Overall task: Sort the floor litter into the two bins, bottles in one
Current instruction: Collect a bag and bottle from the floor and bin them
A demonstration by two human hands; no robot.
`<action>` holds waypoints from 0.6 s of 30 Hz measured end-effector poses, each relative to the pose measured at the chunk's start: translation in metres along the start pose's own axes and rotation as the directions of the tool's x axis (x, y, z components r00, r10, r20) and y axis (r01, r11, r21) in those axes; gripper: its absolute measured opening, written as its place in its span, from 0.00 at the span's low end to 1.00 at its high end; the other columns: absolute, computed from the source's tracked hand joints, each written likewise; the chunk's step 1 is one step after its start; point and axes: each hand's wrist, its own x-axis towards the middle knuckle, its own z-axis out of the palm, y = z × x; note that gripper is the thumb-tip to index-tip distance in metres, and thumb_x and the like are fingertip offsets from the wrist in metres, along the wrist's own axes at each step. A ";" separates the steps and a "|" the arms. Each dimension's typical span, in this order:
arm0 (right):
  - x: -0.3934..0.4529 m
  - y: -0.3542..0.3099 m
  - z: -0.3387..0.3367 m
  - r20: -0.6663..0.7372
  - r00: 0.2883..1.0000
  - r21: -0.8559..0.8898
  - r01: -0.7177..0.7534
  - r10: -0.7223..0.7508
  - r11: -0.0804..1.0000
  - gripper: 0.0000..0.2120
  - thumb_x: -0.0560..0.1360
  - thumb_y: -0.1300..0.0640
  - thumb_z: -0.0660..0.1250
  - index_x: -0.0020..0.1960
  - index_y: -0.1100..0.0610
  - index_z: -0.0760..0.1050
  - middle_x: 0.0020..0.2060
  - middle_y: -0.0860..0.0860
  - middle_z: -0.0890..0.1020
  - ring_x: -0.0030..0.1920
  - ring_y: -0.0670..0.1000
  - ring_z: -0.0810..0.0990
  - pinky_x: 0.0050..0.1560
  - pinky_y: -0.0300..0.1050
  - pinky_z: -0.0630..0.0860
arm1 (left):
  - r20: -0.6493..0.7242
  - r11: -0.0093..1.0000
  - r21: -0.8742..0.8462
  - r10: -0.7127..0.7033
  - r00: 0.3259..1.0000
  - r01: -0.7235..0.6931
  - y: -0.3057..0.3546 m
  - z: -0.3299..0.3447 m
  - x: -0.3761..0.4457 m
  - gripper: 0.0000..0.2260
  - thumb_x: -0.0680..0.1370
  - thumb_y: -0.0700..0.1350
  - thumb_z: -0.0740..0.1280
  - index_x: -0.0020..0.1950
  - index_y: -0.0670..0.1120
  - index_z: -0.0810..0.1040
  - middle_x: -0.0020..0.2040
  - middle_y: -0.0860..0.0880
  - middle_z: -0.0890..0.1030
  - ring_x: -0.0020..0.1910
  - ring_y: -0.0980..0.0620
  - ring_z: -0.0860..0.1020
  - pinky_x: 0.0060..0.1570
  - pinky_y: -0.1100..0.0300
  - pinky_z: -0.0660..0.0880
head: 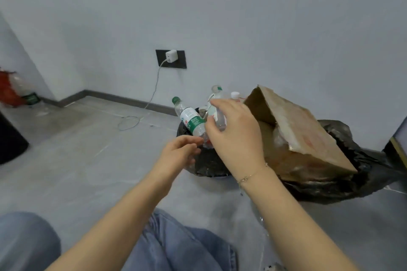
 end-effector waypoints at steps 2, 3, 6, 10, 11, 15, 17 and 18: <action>0.007 -0.007 0.027 0.160 0.984 0.219 -0.110 0.075 0.969 0.16 0.76 0.56 0.64 0.64 0.52 0.76 0.60 0.46 0.79 0.60 0.44 0.75 0.62 0.38 0.70 | -0.072 1.000 -0.005 -0.005 0.997 0.005 0.004 -0.022 -0.001 0.11 0.80 0.35 0.59 0.51 0.46 0.79 0.50 0.47 0.82 0.51 0.51 0.79 0.52 0.56 0.76; 0.011 -0.012 0.044 0.236 0.968 0.302 -0.160 0.089 0.940 0.17 0.76 0.56 0.65 0.65 0.52 0.75 0.60 0.46 0.78 0.59 0.43 0.75 0.63 0.40 0.71 | -0.085 1.000 0.011 -0.008 0.996 0.009 0.008 -0.036 0.001 0.11 0.80 0.36 0.59 0.53 0.46 0.79 0.50 0.48 0.82 0.52 0.52 0.79 0.53 0.55 0.76; 0.021 -0.032 0.091 0.352 0.933 0.430 -0.228 0.071 0.873 0.19 0.75 0.55 0.66 0.66 0.54 0.74 0.60 0.47 0.78 0.58 0.44 0.76 0.62 0.45 0.75 | 0.001 0.970 0.241 0.002 1.000 -0.002 0.033 -0.096 0.012 0.11 0.80 0.39 0.61 0.58 0.48 0.79 0.52 0.52 0.83 0.54 0.54 0.80 0.52 0.58 0.77; 0.030 -0.082 0.148 0.406 0.914 0.517 -0.253 0.026 0.818 0.17 0.75 0.54 0.66 0.64 0.53 0.75 0.57 0.45 0.79 0.55 0.44 0.78 0.58 0.43 0.77 | 0.013 0.821 0.565 -0.107 0.994 0.081 0.067 -0.202 0.021 0.12 0.79 0.39 0.63 0.61 0.48 0.78 0.56 0.52 0.82 0.53 0.55 0.80 0.53 0.59 0.76; 0.032 -0.093 0.161 0.412 0.911 0.529 -0.253 0.015 0.810 0.16 0.75 0.54 0.66 0.63 0.53 0.76 0.56 0.45 0.80 0.54 0.44 0.78 0.57 0.41 0.77 | 0.002 0.805 0.583 -0.137 0.991 0.110 0.069 -0.224 0.021 0.12 0.79 0.39 0.63 0.61 0.48 0.78 0.57 0.51 0.81 0.54 0.55 0.79 0.53 0.59 0.77; 0.032 -0.156 0.239 0.504 0.862 0.579 -0.297 -0.047 0.760 0.12 0.75 0.56 0.67 0.58 0.51 0.77 0.51 0.43 0.80 0.51 0.43 0.79 0.46 0.28 0.72 | -0.024 0.789 0.588 -0.204 0.979 0.179 0.042 -0.319 0.001 0.12 0.80 0.40 0.63 0.60 0.52 0.78 0.58 0.55 0.80 0.56 0.58 0.79 0.55 0.61 0.78; 0.021 -0.190 0.290 0.556 0.826 0.585 -0.317 -0.085 0.746 0.12 0.75 0.56 0.66 0.58 0.49 0.77 0.50 0.43 0.80 0.50 0.42 0.79 0.44 0.26 0.71 | -0.034 0.778 0.586 -0.256 0.966 0.227 0.016 -0.368 -0.017 0.12 0.79 0.40 0.64 0.58 0.55 0.78 0.58 0.57 0.80 0.56 0.61 0.78 0.55 0.63 0.77; 0.013 -0.206 0.310 0.585 0.805 0.581 -0.336 -0.094 0.741 0.13 0.75 0.57 0.66 0.58 0.49 0.76 0.50 0.43 0.80 0.50 0.43 0.79 0.44 0.27 0.72 | -0.036 0.778 0.576 -0.281 0.959 0.250 0.002 -0.389 -0.027 0.12 0.79 0.40 0.64 0.58 0.56 0.78 0.58 0.57 0.80 0.56 0.61 0.78 0.54 0.64 0.77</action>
